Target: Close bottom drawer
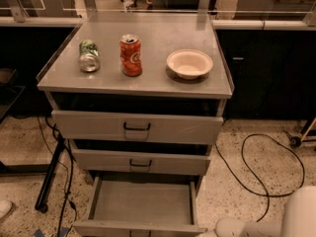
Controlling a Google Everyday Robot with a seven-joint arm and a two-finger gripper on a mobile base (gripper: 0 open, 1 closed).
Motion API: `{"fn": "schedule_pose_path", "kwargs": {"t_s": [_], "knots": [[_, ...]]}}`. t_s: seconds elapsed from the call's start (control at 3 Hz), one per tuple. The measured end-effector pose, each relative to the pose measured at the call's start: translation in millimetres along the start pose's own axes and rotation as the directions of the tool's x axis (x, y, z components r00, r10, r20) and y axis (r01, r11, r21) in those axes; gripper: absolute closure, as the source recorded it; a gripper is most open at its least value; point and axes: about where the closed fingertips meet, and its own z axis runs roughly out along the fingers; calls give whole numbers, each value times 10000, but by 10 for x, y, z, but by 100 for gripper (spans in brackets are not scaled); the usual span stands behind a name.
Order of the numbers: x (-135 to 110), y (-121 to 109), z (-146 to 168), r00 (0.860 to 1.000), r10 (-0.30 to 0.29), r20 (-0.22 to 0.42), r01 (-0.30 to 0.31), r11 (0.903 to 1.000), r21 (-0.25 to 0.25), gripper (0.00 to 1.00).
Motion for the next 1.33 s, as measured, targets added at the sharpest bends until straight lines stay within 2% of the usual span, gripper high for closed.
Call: {"fn": "schedule_pose_path", "kwargs": {"t_s": [0.33, 1.0, 1.33], "knots": [[-284, -95, 48, 9982, -264, 545, 252, 9995, 212, 100], [-618, -246, 237, 9949, -550, 844, 521, 9980, 363, 100], [-641, -262, 244, 9946, -551, 875, 519, 9979, 378, 83]]}}
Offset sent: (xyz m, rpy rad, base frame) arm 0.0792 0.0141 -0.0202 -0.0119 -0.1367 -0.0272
